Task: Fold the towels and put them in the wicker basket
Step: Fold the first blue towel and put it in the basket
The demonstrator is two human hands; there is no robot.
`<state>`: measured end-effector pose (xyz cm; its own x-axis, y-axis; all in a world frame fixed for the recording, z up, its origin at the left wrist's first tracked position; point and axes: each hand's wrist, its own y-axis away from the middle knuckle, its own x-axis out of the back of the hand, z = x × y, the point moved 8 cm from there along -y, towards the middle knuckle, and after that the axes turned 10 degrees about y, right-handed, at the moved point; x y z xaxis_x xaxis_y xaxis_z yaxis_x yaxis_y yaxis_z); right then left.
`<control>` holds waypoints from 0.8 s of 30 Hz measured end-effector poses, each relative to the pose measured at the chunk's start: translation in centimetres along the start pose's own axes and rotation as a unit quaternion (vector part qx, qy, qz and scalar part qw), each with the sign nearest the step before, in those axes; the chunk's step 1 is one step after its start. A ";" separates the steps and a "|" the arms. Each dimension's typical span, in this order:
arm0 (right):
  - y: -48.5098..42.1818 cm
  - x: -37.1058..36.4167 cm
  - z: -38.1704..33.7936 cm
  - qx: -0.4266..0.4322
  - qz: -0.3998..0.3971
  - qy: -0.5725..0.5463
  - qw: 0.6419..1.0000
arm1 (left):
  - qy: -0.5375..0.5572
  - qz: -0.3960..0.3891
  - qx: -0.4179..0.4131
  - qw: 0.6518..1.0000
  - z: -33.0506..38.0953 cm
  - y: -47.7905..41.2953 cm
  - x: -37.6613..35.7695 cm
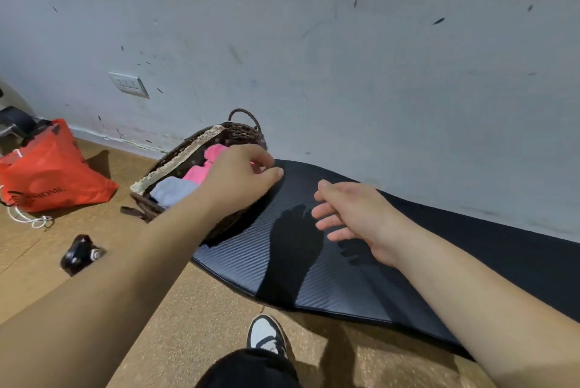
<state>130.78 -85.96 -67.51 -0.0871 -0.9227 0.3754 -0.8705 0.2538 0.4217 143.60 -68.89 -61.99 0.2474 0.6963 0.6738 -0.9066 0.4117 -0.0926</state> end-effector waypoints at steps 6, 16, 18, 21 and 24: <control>4.6 9.0 7.8 -0.041 0.043 0.087 0.994 | 0.104 -0.157 -0.018 0.982 8.2 5.6 -14.7; 10.7 24.0 24.6 -0.136 0.156 0.344 0.916 | 0.206 -0.279 0.034 0.937 16.1 11.1 -32.3; 11.9 27.2 25.9 -0.149 0.192 0.314 0.918 | 0.185 -0.287 0.017 0.940 17.5 11.6 -33.8; 14.5 33.1 27.8 -0.183 0.301 0.295 0.888 | 0.203 -0.287 0.018 0.936 19.0 12.1 -34.8; 17.5 36.7 30.8 -0.256 0.357 0.295 0.848 | 0.187 -0.294 0.010 0.937 20.1 12.8 -35.7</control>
<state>97.49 -124.30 -71.77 -0.1151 -0.2126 0.9703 -0.3599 0.9194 0.1587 116.28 -100.22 -72.51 0.8055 0.5118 0.2987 -0.5813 0.7802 0.2309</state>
